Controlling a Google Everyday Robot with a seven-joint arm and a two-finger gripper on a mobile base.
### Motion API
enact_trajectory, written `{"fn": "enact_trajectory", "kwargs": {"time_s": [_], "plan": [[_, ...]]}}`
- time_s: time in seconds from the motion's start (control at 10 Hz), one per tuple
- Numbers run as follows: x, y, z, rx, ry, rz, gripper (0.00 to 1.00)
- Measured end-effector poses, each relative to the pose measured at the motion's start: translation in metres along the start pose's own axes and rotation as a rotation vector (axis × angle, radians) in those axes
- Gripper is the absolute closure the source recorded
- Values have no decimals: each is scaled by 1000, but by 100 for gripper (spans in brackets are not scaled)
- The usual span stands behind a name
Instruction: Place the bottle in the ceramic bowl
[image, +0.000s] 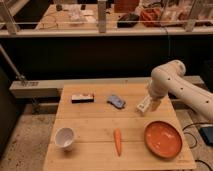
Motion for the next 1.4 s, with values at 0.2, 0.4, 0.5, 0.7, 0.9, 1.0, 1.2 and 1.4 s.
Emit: {"fn": "enact_trajectory", "kwargs": {"time_s": [0.2, 0.4, 0.5, 0.7, 0.9, 1.0, 1.2, 1.4], "plan": [[0, -1, 2, 1, -1, 0, 20], [0, -1, 4, 1, -2, 0, 20], [0, -2, 5, 2, -3, 0, 20], [-2, -3, 8, 3, -6, -3, 20], [-2, -4, 9, 4, -6, -4, 20], [-2, -5, 10, 5, -7, -4, 20], [-3, -6, 12, 6, -8, -7, 20], [-4, -7, 15, 8, -10, -11, 20]]}}
